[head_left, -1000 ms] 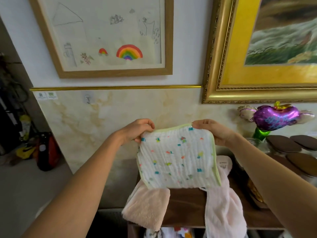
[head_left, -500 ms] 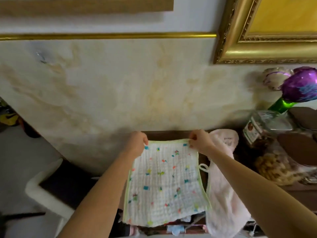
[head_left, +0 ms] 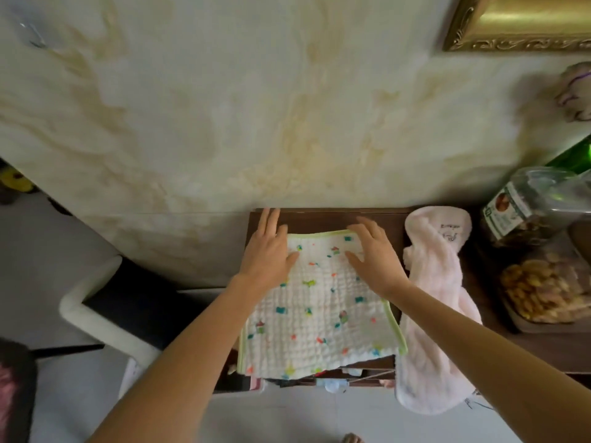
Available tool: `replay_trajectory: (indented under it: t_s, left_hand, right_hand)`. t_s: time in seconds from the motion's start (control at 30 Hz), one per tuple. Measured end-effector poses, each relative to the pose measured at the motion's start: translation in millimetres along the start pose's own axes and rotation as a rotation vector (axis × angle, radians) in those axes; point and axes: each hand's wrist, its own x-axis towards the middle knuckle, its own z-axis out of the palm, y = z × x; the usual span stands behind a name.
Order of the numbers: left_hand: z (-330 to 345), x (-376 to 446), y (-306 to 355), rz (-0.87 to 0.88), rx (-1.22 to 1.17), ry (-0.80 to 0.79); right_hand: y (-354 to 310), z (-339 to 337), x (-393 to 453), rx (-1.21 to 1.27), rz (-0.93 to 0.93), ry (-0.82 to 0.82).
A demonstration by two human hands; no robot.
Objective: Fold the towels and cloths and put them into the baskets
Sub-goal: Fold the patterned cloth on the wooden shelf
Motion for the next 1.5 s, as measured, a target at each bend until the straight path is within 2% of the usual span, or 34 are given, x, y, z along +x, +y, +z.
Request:
replay_trajectory:
  t_s: [0.07, 0.13, 0.2, 0.27, 0.33, 0.43, 0.57, 0.7, 0.83, 0.97, 1.07, 1.27, 1.33, 1.4, 1.5]
  left_hand:
    - [-9.8, -13.6, 3.1, 0.122, -0.146, 0.109]
    - [-16.1, -39.7, 11.2, 0.285, -0.183, 0.049]
    - [-14.1, -66.5, 21.4, 0.430, -0.101, -0.041]
    - [-4.1, -87.7, 27.5, 0.464, 0.017, -0.112]
    - [7.1, -104.4, 31.3, 0.399, 0.109, -0.200]
    - [18.5, -119.7, 38.8, 0.347, 0.245, -0.289]
    - [24.1, -130.1, 55.1, 0.280, 0.341, -0.263]
    - [27.1, -134.9, 64.5, 0.214, 0.369, -0.274]
    - [31.0, -138.2, 62.0, 0.225, 0.356, -0.308]
    - [21.1, -138.3, 57.0, 0.292, 0.261, -0.371]
    - [4.9, -136.4, 55.0, 0.325, 0.136, -0.385]
    - [-17.5, -128.9, 48.5, 0.230, -0.264, -0.415]
    - [-19.4, -126.5, 42.8, 0.229, -0.274, -0.462]
    - [-23.4, -122.6, 35.2, 0.261, -0.247, -0.516]
    - [-34.7, -110.3, 20.0, 0.314, -0.247, -0.575]
  right_hand:
    - [-9.1, -8.8, -26.6, -0.034, -0.131, -0.060]
    - [-17.2, -13.2, -57.1, -0.079, -0.270, -0.177]
    - [-20.3, -13.9, -79.9, -0.171, -0.405, -0.280]
    - [-18.4, -13.0, -96.3, -0.294, -0.487, -0.362]
    - [-13.6, -11.9, -109.6, -0.451, -0.510, -0.411]
    - [-7.5, -0.1, -123.3, -0.566, -0.479, -0.442]
    - [-16.2, 6.7, -134.1, -0.574, -0.393, -0.492]
    - [-15.8, 3.6, -138.6, -0.608, -0.437, -0.427]
    - [-9.4, 4.0, -137.6, -0.608, -0.455, -0.340]
    - [-25.5, -3.4, -141.6, -0.502, -0.425, -0.258]
    - [-28.3, -2.9, -147.0, -0.483, -0.330, -0.348]
    - [-51.4, 4.9, -147.2, -0.361, -0.255, -0.287]
    - [-53.4, -1.1, -142.4, -0.390, -0.169, -0.281]
    - [-49.0, -11.9, -138.5, -0.401, -0.087, -0.341]
    - [-40.6, -27.1, -131.0, -0.281, 0.002, -0.433]
